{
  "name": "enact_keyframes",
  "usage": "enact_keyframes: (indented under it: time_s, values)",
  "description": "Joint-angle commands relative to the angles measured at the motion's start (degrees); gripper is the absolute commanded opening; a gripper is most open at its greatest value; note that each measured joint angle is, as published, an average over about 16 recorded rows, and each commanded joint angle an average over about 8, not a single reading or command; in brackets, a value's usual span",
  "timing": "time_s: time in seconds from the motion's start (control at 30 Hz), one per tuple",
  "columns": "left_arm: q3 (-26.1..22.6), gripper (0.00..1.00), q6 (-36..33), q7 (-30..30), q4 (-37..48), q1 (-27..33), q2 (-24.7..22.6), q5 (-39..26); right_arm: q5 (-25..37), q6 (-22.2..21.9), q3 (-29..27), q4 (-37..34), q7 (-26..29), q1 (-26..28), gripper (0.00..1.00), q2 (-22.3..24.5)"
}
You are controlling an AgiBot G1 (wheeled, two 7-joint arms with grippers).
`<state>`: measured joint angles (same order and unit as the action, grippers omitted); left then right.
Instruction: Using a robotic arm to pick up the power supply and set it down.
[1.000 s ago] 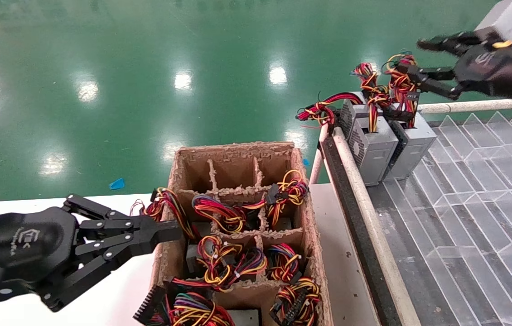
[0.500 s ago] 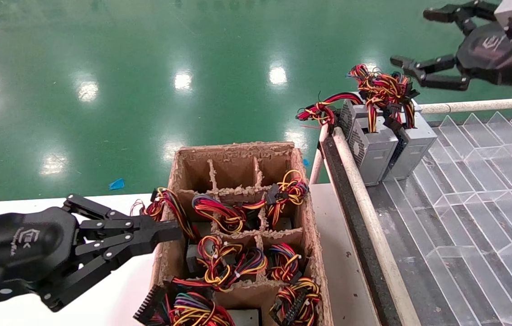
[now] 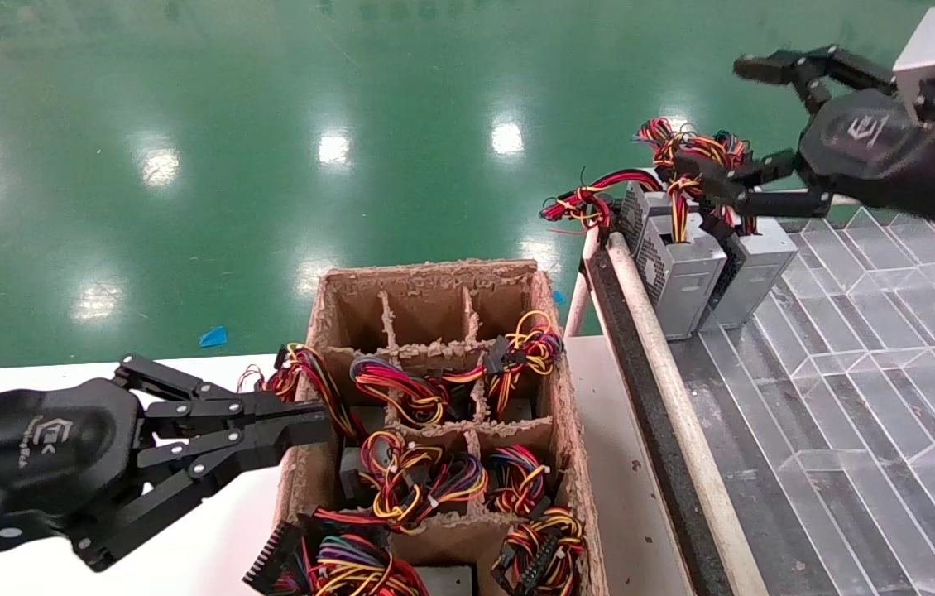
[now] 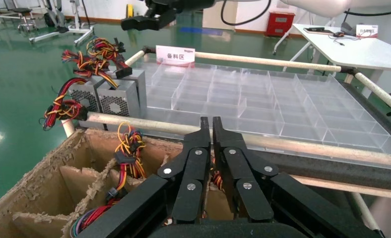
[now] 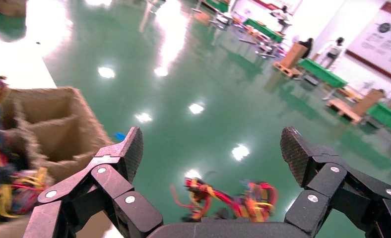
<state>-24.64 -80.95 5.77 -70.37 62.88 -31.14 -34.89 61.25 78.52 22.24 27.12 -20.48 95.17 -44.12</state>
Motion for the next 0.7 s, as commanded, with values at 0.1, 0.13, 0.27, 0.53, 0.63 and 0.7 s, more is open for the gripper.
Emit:
enact_keyframes:
  time_s: [0.1,0.13,0.27,0.53,0.63,0.7]
  values:
    - [0.0,1.00,0.0,0.0,0.0,0.0,0.0,0.0,-2.0,0.7,-0.6,4.7,3.2,-3.4,1.00,0.9]
    - [0.0,1.00,0.0,0.0,0.0,0.0,0.0,0.0,-2.4,0.9,-0.8,5.9,3.9,-4.2,1.00,1.1]
    - [0.0,1.00,0.0,0.0,0.0,0.0,0.0,0.0,-4.4,1.6,-1.4,10.6,7.1,-7.7,1.00,2.1]
    - [0.0,1.00,0.0,0.0,0.0,0.0,0.0,0.0,-8.3,3.1,-2.7,20.0,13.5,-14.5,1.00,3.9]
    - [0.0,1.00,0.0,0.0,0.0,0.0,0.0,0.0,-9.8,3.6,-3.2,23.6,15.9,-17.1,1.00,4.6]
    - [0.0,1.00,0.0,0.0,0.0,0.0,0.0,0.0,-10.8,4.0,-3.5,26.0,17.5,-18.8,1.00,5.1]
